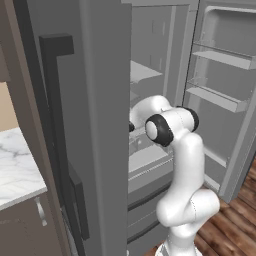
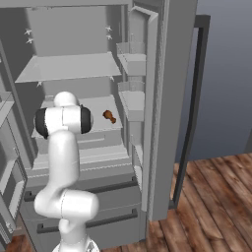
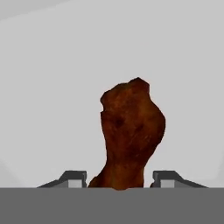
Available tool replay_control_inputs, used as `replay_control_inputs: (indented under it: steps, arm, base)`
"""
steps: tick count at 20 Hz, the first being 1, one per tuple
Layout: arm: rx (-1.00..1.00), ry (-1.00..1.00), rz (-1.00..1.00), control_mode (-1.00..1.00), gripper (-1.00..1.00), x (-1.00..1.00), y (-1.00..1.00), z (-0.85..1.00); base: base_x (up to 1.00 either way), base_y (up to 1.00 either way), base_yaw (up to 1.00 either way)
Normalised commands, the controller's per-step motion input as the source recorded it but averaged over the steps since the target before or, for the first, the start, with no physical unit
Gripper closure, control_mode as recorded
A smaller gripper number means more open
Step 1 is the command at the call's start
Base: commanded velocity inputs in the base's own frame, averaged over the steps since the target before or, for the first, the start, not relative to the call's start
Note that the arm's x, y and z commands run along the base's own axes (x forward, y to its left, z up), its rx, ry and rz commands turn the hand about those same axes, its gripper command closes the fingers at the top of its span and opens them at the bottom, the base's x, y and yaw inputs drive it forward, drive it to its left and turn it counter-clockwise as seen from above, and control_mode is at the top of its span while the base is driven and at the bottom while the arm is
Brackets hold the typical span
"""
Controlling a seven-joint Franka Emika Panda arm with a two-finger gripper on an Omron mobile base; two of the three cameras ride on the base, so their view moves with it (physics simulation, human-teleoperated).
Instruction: Gather the carrot and cucumber from the fridge and place them on a tray on the dining counter. Then gather the chicken drumsticks from the fridge and place them on the other tray.
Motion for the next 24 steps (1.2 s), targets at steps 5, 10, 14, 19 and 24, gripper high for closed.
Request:
replay_control_inputs:
  steps: [5, 10, 14, 19, 24]
  arm:
    - [0.04, -0.15, -0.14, -1.00, 1.00, -0.40, -0.11, -0.03]
    - [0.03, -0.27, -0.09, -1.00, 1.00, -0.79, -0.15, 0.00]
    - [0.06, -0.13, -0.04, -1.00, 1.00, -0.92, -0.18, 0.00]
    - [0.20, 0.01, -0.01, -1.00, 1.00, -0.75, -0.26, 0.13]
    - [0.13, 0.05, 0.00, -1.00, 1.00, -0.41, -0.21, 0.56]
  base:
    - [0.00, 0.00, 0.00]
    - [0.00, 0.00, 0.00]
    - [0.00, 0.00, 0.00]
    - [0.00, 0.00, 0.00]
    - [0.00, 0.00, 0.00]
